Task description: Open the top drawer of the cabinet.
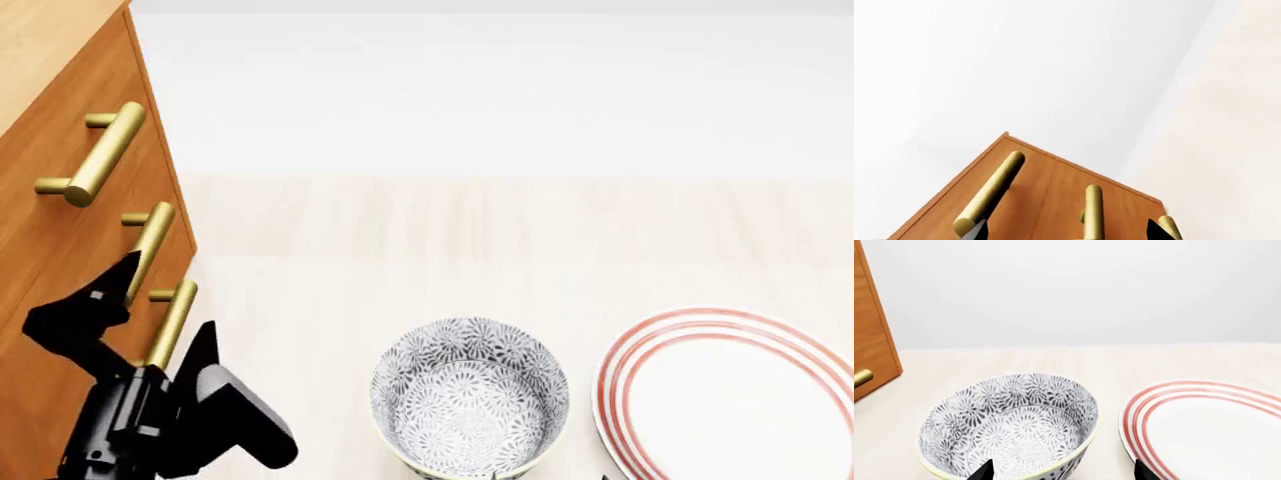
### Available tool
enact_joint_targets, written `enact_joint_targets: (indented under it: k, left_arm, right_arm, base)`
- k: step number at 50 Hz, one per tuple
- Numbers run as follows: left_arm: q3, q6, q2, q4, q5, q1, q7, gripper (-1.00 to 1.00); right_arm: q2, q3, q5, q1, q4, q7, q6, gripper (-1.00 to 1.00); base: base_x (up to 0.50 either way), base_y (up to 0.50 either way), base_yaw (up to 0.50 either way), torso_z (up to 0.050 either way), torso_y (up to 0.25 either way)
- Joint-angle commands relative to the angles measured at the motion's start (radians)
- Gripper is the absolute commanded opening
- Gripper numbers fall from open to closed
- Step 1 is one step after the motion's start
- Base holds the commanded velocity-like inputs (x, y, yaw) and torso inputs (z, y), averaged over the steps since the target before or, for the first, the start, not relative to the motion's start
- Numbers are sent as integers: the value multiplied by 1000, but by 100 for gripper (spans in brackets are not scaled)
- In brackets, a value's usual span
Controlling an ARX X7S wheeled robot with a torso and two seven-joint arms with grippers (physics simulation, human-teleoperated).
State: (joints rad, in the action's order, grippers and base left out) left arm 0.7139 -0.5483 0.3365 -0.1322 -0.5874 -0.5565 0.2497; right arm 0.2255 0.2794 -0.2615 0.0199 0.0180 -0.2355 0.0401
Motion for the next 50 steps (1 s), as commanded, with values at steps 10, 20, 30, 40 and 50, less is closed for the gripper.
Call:
enact_joint_targets:
  k: [10,20,30,40,50]
  left_arm:
    - [98,-114,26,57,-201,-76,-111,100]
    - [91,-149,54,122,-214,-111,-189,100]
    - [95,-152,66,127,-216,-127,-218,100]
    - [107,-151,81,134,-215,-141,-262,100]
    - [95,-163,110,157,-214,-182,-319,100]
  right_arm:
    - [-16,-16,9,4,9,14,-4,100]
    - [-12,-12,7,3,7,10,-6,100]
    - [-9,-8,5,2,0,3,-9,100]
    - [-9,-6,1,10,16,1,-1,100]
    - [-4,-3,-4,9,8,-4,-8,100]
  base:
    - [0,0,0,0,0]
    - [0,0,0,0,0]
    - [0,0,0,0,0]
    - [0,0,0,0,0]
    - [0,0,0,0,0]
